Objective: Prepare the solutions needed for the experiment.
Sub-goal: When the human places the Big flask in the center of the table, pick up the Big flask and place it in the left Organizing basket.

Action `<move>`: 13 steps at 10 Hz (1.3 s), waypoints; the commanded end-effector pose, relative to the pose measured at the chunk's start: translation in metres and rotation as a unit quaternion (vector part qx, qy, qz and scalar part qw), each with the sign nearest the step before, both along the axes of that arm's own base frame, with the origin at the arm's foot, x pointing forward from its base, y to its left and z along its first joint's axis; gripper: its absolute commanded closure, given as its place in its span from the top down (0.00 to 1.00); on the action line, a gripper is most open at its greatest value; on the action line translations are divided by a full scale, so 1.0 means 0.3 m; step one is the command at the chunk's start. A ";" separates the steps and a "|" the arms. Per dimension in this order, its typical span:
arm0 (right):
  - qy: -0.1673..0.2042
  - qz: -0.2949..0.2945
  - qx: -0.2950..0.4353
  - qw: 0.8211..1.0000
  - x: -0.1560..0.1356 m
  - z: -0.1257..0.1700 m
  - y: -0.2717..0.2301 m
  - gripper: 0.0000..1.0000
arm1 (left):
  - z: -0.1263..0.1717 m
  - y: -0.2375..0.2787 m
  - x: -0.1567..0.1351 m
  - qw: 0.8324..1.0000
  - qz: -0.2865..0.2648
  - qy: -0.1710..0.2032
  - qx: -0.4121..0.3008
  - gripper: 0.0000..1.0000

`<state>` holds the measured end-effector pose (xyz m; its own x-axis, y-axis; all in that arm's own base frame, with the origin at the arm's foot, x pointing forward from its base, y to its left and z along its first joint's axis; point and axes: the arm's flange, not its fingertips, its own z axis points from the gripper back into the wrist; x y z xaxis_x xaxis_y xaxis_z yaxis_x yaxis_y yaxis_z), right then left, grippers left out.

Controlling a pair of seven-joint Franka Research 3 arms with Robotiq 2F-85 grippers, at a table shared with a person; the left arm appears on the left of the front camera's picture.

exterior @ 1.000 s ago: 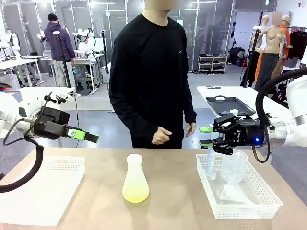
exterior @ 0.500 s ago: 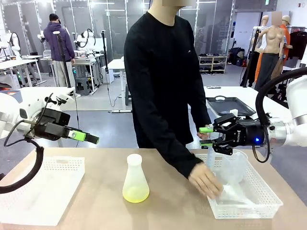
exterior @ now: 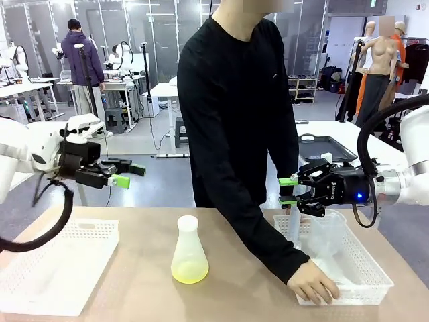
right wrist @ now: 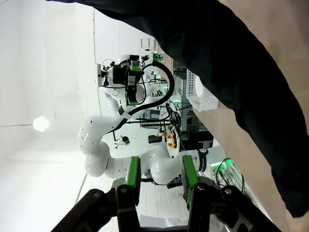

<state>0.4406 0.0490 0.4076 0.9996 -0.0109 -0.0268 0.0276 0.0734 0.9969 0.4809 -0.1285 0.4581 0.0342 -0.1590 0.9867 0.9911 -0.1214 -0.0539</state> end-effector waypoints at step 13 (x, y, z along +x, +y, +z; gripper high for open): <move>-0.001 0.002 -0.001 1.000 -0.006 0.003 0.000 0.45 | -0.168 -0.279 0.203 0.985 -0.110 -0.082 -0.106 1.00</move>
